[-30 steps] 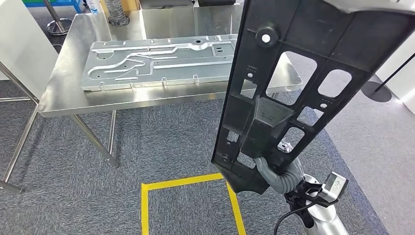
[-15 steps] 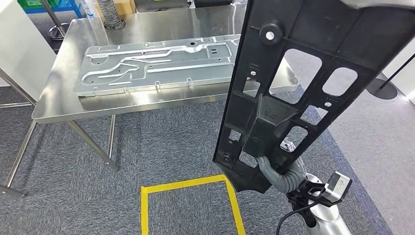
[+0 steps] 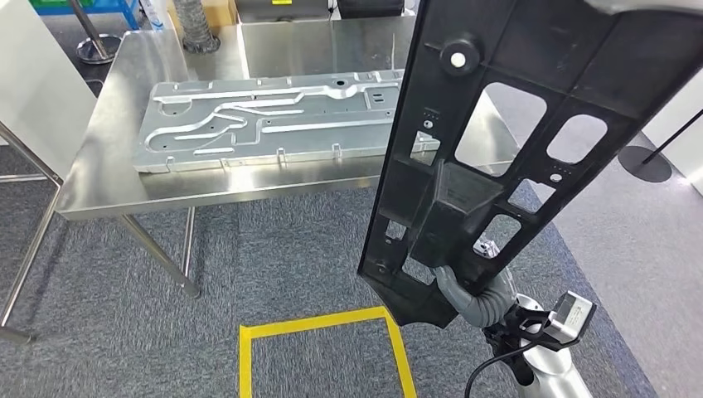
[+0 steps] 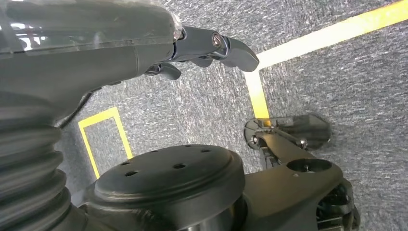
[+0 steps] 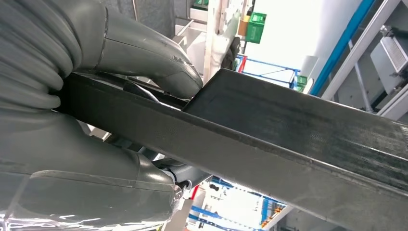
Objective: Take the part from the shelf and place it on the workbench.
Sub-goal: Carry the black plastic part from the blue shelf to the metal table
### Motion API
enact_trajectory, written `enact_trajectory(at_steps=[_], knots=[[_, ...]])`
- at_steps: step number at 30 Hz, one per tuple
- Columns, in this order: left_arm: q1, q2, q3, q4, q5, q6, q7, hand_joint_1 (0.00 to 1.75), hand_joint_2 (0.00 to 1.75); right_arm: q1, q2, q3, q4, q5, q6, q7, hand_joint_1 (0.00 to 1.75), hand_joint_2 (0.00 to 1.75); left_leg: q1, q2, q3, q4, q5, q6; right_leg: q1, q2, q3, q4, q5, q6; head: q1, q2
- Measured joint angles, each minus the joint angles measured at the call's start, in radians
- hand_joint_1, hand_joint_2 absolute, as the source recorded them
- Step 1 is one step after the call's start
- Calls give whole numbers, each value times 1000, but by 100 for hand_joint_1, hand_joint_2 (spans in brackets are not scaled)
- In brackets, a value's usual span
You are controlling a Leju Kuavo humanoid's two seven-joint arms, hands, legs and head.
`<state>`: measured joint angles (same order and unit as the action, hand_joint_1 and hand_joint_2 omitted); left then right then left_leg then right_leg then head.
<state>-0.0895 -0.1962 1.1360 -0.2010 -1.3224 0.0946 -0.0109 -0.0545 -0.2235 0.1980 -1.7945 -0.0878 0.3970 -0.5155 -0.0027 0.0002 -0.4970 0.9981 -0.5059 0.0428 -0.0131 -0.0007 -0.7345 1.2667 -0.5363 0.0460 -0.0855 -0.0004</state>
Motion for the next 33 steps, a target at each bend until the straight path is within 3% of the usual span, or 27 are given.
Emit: enact_trajectory(at_steps=[2,4,6,8,10,12,14,15,18,19,20,23,25,28,29,30,31,33], knots=[[1,-1,0,0,0,0,0,0,175,0,0,0,0,-1,1,0,175,175,0,-1,28,-1,-22,-4,3,-1,31,-128,97,-10,0,0],[-1,-2,0,1,0,0,1,0,175,-2,-2,0,3,-3,1,-1,175,175,-2,-1,45,-3,-41,-14,11,-3,59,-226,151,-24,0,0],[-2,-3,0,1,0,0,3,0,175,-3,-2,0,5,-6,1,-2,175,175,-3,0,56,-5,-47,-27,18,-1,65,-244,147,-38,0,0],[-4,-3,0,1,0,0,4,0,175,-1,-3,-1,6,-9,0,-2,175,175,-3,1,54,17,-42,-37,13,2,83,-254,145,-51,0,0],[-5,-3,0,1,-2,1,5,0,175,1,-3,-1,6,-11,0,-3,175,175,-2,1,7,106,-51,-46,8,2,108,-266,135,-61,0,0],[-5,-3,0,1,-2,1,4,0,175,2,-3,-1,6,-12,0,-4,175,175,2,0,-72,225,-97,-55,8,2,126,-269,119,-65,0,0],[-6,-2,0,1,-2,0,4,0,175,7,-3,-1,6,-12,-1,-4,175,175,5,0,-129,273,-136,-61,8,3,147,-269,101,-65,0,0],[-6,-2,0,1,-2,0,4,0,175,8,-3,-1,6,-12,-2,-4,175,175,6,0,-138,254,-124,-62,8,5,160,-269,92,-63,0,0],[-3,-1,0,1,-3,0,5,0,175,10,-3,-1,6,-13,-3,-5,175,175,6,0,-113,86,23,-55,8,7,199,-267,63,-55,0,0],[-3,-1,0,1,-3,0,5,0,175,10,-3,-1,7,-13,-4,-6,175,175,4,0,-106,46,55,-50,9,8,203,-265,56,-50,0,0],[-2,-1,0,1,-3,0,4,0,175,11,-3,-1,7,-12,-5,-7,175,175,2,1,-104,27,70,-44,9,9,205,-264,50,-45,0,0],[-3,-1,0,1,-3,-1,2,0,175,14,-2,-1,6,-8,-6,-7,175,175,1,0,-98,17,76,-26,8,9,206,-260,37,-27,0,0],[-4,-1,0,1,-3,-1,1,0,175,16,-2,-1,5,-4,-8,-7,175,175,5,0,-86,7,76,-16,5,7,183,-208,8,-16,0,0],[-3,-1,0,1,-3,-4,3,0,175,28,-2,-1,5,2,-16,-7,175,175,4,1,-75,5,66,-7,0,6,70,-15,-58,-4,0,0],[-2,0,0,1,-3,-5,4,0,175,36,-2,-1,4,4,-17,-7,175,175,3,0,-70,5,61,-6,-1,6,40,22,-57,-1,0,0],[-1,0,0,1,-3,-6,6,0,175,42,-2,0,3,5,-17,-7,175,175,3,-1,-65,5,56,-7,-2,6,29,20,-36,-1,0,0],[-1,0,0,1,-3,-7,6,0,175,46,-2,0,2,6,-17,-6,175,175,3,-2,-58,6,51,-8,-2,6,39,-21,1,-2,0,0],[-1,0,0,1,-3,-7,7,0,175,49,-2,0,-2,8,-17,-6,175,175,1,-3,-45,8,39,-14,1,4,90,-158,82,-10,0,0]])
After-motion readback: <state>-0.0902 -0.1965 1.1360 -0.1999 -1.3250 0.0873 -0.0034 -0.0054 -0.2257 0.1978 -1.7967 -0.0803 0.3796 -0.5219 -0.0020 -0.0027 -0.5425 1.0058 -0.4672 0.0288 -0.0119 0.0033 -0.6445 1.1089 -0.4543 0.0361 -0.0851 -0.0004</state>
